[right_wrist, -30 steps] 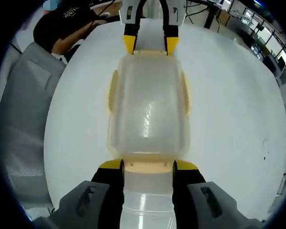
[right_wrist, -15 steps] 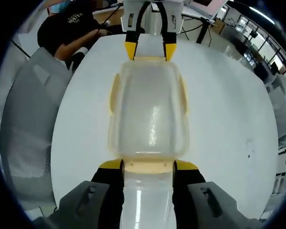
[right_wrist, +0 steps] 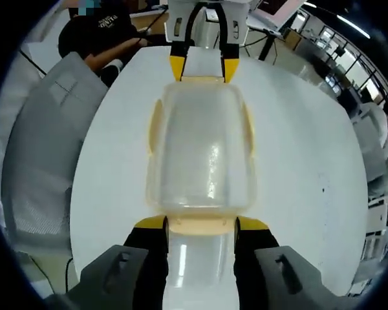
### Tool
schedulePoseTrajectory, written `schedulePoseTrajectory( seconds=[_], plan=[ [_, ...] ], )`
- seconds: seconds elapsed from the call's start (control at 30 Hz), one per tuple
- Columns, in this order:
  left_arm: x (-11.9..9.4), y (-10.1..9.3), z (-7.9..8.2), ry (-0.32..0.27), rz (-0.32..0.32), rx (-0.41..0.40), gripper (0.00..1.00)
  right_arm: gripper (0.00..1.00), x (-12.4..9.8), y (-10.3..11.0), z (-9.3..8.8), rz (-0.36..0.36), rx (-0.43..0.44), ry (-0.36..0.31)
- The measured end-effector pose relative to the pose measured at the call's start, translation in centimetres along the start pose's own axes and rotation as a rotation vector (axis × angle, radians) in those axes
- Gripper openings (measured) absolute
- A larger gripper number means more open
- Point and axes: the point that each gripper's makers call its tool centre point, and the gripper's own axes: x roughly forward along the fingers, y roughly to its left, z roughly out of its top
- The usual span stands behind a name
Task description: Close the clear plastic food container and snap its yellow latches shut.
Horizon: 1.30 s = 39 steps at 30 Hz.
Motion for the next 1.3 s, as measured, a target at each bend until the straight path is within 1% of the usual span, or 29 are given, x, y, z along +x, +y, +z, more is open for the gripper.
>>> schedulePoseTrajectory(
  seconds=[0.2,0.37,0.47,0.6,0.77,0.93,1.1,1.3],
  plan=[
    [0.9,0.2,3.1,0.007,-0.002,0.023,0.33,0.35,-1.1,-0.1,-3.0,-0.003,0.017,0.011],
    [1.7,0.4,5.0,-0.003,-0.008,0.033,0.33,0.35,-1.6,-0.1,-5.3,-0.003,0.037,0.006],
    [2.3,0.4,6.1,-0.011,-0.016,0.035,0.33,0.35,-1.9,0.0,-6.3,-0.002,0.043,0.007],
    [3.1,0.3,7.5,-0.004,-0.021,0.044,0.33,0.35,-2.2,0.1,-7.7,0.004,0.051,0.011],
    [3.8,0.2,9.3,-0.020,-0.030,0.045,0.33,0.35,-2.5,0.2,-9.6,0.012,0.064,0.012],
    [4.7,0.0,10.6,-0.017,-0.035,0.047,0.33,0.36,-2.9,0.4,-11.4,0.023,0.069,0.025],
    [5.3,-0.1,11.6,-0.013,-0.045,0.050,0.33,0.36,-3.1,0.6,-12.5,0.031,0.082,0.021],
    [6.2,-1.0,12.4,0.003,-0.077,0.055,0.33,0.36,-3.2,1.5,-13.6,0.054,0.091,0.020]
  ],
)
